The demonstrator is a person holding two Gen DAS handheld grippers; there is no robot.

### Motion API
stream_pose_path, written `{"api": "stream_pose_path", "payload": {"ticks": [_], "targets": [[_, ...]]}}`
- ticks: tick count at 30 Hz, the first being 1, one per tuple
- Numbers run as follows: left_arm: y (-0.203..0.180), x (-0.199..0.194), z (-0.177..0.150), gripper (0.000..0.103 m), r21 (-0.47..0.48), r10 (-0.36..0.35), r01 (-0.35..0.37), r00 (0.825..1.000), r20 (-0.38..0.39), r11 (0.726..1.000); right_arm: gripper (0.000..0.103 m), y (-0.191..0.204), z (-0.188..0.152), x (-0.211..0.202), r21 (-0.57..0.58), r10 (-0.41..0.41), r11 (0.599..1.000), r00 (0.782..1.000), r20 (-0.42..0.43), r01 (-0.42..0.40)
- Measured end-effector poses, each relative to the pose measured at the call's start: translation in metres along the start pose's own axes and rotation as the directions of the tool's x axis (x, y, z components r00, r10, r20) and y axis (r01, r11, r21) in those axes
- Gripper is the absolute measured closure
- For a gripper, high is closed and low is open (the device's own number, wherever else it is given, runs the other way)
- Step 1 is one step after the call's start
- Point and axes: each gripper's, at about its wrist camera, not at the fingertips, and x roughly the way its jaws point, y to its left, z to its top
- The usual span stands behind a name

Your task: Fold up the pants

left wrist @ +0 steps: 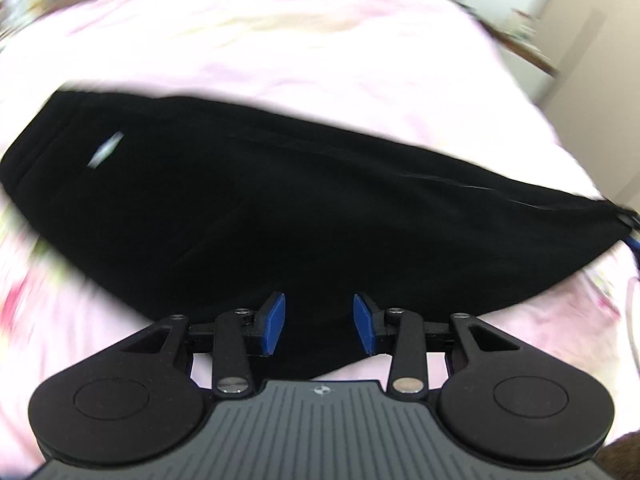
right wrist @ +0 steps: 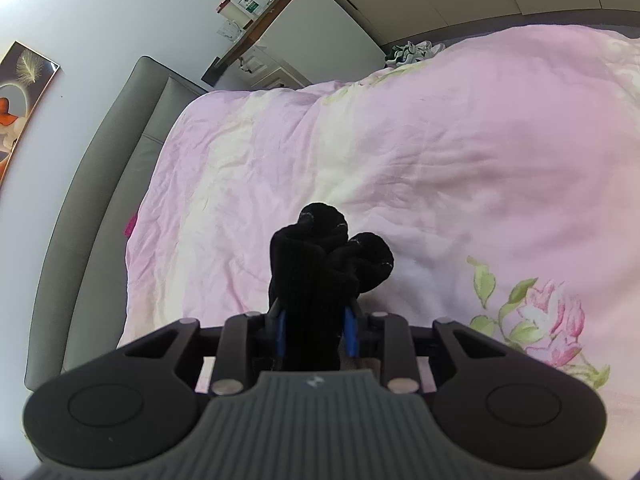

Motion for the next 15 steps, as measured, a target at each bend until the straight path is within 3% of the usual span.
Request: {"api": "stream_pose_path", "payload": {"ticks": [3,6,10,15], "targets": [[-0.044,0.016,0.026,0.059,0.179,-0.042,0.039,0.999,0.01,0.983,0.079,0.003,-0.001,-0.005,-0.019,0.007,1.0,1.0,0.003,-0.007],[-0.088,0.042,0.041,0.059,0.345,-0.077,0.07,0.997,0.008,0.936,0.079,0.004,-0.002,-0.007,-0.035,0.022,0.999,1.0,0.002,-0.022],[-0.142,0.085,0.052,0.063,0.501,-0.145,0.145,0.989,-0.04,0.853,0.079,0.005,-0.002,-0.008,-0.056,0.037,0.998,0.999,0.002,-0.037],[-0.183,0.118,0.009,0.071,0.658,-0.152,0.2,0.98,-0.131,0.726,0.079,0.02,-0.004,-0.01,-0.144,0.027,0.989,1.0,-0.005,-0.027]]}}
